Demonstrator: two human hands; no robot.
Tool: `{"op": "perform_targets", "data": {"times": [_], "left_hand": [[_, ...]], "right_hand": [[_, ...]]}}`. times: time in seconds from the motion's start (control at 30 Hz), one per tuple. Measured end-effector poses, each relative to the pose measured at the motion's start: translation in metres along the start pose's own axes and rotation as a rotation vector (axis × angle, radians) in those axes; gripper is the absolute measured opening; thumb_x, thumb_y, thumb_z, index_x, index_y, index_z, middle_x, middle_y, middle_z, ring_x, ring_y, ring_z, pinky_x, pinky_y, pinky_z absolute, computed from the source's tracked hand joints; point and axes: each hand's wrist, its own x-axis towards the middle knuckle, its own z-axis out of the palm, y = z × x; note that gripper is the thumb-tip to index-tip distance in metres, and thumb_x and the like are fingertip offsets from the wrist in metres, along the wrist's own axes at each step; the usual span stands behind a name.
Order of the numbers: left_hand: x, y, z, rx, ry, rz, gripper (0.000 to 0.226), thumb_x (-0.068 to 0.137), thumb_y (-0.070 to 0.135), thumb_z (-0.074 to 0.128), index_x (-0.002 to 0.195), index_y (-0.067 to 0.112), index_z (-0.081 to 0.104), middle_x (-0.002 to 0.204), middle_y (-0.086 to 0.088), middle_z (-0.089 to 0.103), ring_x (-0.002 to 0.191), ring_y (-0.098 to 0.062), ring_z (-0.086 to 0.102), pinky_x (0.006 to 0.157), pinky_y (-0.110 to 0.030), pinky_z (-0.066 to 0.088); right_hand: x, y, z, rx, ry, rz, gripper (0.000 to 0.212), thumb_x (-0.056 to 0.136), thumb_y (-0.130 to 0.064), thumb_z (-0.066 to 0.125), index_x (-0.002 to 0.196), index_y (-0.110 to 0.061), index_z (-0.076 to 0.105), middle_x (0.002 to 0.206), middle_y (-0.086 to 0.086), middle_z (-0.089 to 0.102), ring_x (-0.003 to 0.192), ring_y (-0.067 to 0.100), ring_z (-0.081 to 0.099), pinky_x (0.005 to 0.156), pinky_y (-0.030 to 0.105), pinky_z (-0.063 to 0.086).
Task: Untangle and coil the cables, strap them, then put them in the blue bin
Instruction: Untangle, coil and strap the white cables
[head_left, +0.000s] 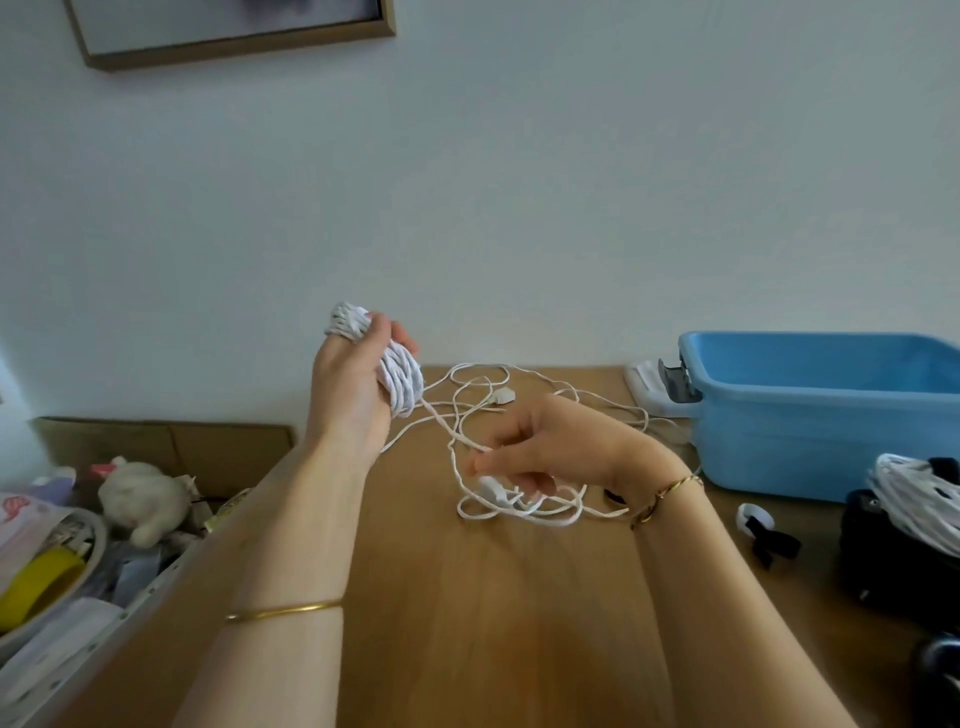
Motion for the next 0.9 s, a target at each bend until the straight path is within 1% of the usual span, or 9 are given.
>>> {"op": "perform_targets", "data": {"times": [0.13,0.23,0.3,0.4,0.47,0.57,0.67,0.77,0.9], "left_hand": [[-0.003,-0.014,0.003,0.627,-0.018,0.255,0.015,0.094,0.009,0.047,0.08,0.005,0.046,0.066,-0.003,0.055,0.049,-0.01,0.05,0.051,-0.022,0.042],[-0.003,-0.02,0.005,1.088,-0.118,0.381,0.017,0.09,0.02,0.053,0.084,0.004,0.05,0.078,-0.004,0.06,0.073,-0.019,0.058,0.067,-0.029,0.041],[-0.004,-0.019,0.005,1.218,-0.209,0.328,0.017,0.092,0.025,0.053,0.086,0.011,0.046,0.084,-0.002,0.057,0.082,-0.023,0.055,0.071,-0.029,0.037],[-0.007,-0.014,0.005,1.077,-0.392,0.114,0.038,0.087,0.052,0.047,0.078,0.015,0.047,0.07,-0.003,0.056,0.072,-0.027,0.056,0.077,-0.044,0.049],[-0.015,-0.007,0.009,0.943,-0.512,-0.054,0.051,0.076,0.07,0.049,0.078,0.02,0.057,0.064,-0.003,0.057,0.062,-0.022,0.057,0.072,-0.043,0.052],[-0.024,-0.004,0.016,0.967,-0.631,-0.098,0.037,0.074,0.047,0.067,0.084,0.012,0.061,0.059,-0.003,0.052,0.05,-0.018,0.05,0.056,-0.032,0.045],[-0.027,0.001,0.018,0.809,-0.588,-0.248,0.017,0.084,0.017,0.064,0.077,0.004,0.057,0.047,-0.003,0.042,0.04,-0.017,0.038,0.048,-0.028,0.042],[-0.027,0.009,0.015,0.501,-0.589,-0.48,0.019,0.087,0.015,0.057,0.078,0.0,0.062,0.04,0.002,0.034,0.034,-0.01,0.032,0.041,-0.021,0.038],[-0.021,0.009,0.009,0.016,-0.56,-0.703,0.02,0.077,0.022,0.054,0.066,0.005,0.059,0.033,0.007,0.032,0.027,-0.005,0.03,0.035,-0.016,0.031]], "right_hand": [[-0.001,-0.007,-0.001,-0.02,0.001,-0.053,0.021,0.085,-0.021,0.067,0.093,-0.001,0.07,0.057,0.002,0.058,0.055,0.018,0.052,0.055,0.018,0.046],[-0.002,-0.013,0.0,0.006,0.13,-0.114,0.018,0.084,-0.019,0.068,0.082,-0.001,0.069,0.056,0.005,0.054,0.052,0.012,0.047,0.052,0.016,0.04],[-0.001,-0.013,-0.001,0.056,0.297,-0.144,0.011,0.083,-0.016,0.069,0.077,-0.006,0.071,0.06,0.01,0.057,0.054,0.014,0.049,0.053,0.022,0.042],[0.001,-0.011,-0.006,0.174,0.499,-0.173,0.006,0.081,-0.007,0.067,0.082,-0.01,0.073,0.071,0.014,0.067,0.059,0.019,0.059,0.065,0.038,0.054],[0.002,-0.009,-0.008,0.159,0.585,-0.193,0.007,0.079,-0.005,0.069,0.08,-0.011,0.072,0.068,0.013,0.065,0.057,0.017,0.058,0.062,0.033,0.053],[0.005,-0.004,-0.009,0.054,0.706,-0.199,0.009,0.076,-0.011,0.073,0.075,-0.02,0.069,0.06,0.004,0.059,0.053,0.014,0.05,0.058,0.033,0.048],[0.009,0.007,-0.011,-0.032,0.799,-0.155,0.012,0.075,-0.027,0.073,0.067,-0.033,0.066,0.06,-0.006,0.062,0.058,0.014,0.057,0.066,0.043,0.054],[0.012,0.013,-0.005,-0.05,0.749,-0.154,0.01,0.077,-0.04,0.066,0.071,-0.033,0.069,0.067,-0.01,0.068,0.069,0.011,0.065,0.07,0.045,0.053],[0.014,0.019,0.0,-0.044,0.716,-0.121,0.012,0.086,-0.028,0.063,0.078,-0.031,0.071,0.066,-0.008,0.067,0.063,0.006,0.061,0.07,0.04,0.053]]}}
